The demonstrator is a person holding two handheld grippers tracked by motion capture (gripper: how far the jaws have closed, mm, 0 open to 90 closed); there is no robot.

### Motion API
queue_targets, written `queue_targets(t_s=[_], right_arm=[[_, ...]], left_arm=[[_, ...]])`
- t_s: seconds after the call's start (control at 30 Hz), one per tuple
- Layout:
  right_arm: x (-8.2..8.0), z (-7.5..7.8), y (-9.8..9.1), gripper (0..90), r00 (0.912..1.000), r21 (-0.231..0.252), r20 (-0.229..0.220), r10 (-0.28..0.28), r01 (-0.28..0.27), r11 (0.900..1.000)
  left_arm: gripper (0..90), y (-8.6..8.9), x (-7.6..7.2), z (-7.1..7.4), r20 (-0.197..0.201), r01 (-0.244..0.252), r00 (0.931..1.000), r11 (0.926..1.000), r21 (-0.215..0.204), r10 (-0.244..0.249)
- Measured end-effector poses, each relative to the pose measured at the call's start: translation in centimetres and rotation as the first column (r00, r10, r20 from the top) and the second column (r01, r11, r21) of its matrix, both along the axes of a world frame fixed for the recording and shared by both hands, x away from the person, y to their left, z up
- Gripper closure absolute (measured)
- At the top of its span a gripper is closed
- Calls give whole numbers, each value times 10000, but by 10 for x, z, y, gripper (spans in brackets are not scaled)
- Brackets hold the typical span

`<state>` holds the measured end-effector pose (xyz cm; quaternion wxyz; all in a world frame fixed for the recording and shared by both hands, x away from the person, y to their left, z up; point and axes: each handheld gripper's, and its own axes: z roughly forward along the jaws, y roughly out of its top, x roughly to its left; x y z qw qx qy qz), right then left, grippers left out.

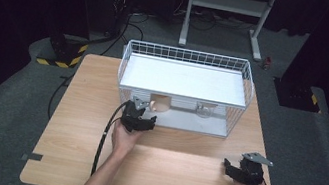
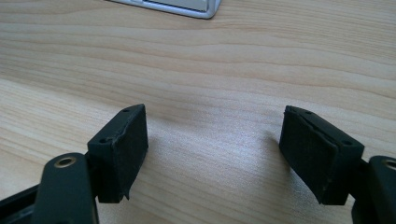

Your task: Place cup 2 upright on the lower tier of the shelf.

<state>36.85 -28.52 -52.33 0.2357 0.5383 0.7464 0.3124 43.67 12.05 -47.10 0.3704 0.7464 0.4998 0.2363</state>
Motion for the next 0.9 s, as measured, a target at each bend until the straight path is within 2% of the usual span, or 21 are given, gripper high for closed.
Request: queue_targets(t_s=[0.07, 0.3, 0.43, 0.57, 0.73, 0.9], right_arm=[[0, 0, 0, 237, 10000, -2, 0, 2, -2, 10000], [0, 0, 0, 237, 10000, -1, 0, 2, -2, 10000], [0, 0, 0, 237, 10000, -1, -2, 1, -1, 10000], [0, 0, 0, 237, 10000, 3, -3, 3, -3, 10000], [0, 0, 0, 237, 10000, 2, -3, 4, -4, 10000], [0, 0, 0, 237, 10000, 0, -2, 3, -3, 10000]], left_arm=[[281, 1, -1, 1, -11, 35, 10000, 9999, -120, -35], [279, 4, -7, 8, 136, 196, 9997, 9997, -123, -194], [277, 7, -11, 11, 117, 167, 9998, 9993, -348, -163], [278, 10, -14, 12, 172, 108, 9998, 9992, -398, -101], [278, 11, -19, 13, 275, 146, 9995, 9999, -65, -144], [273, 14, -24, 14, 237, 204, 9995, 9997, -130, -201]])
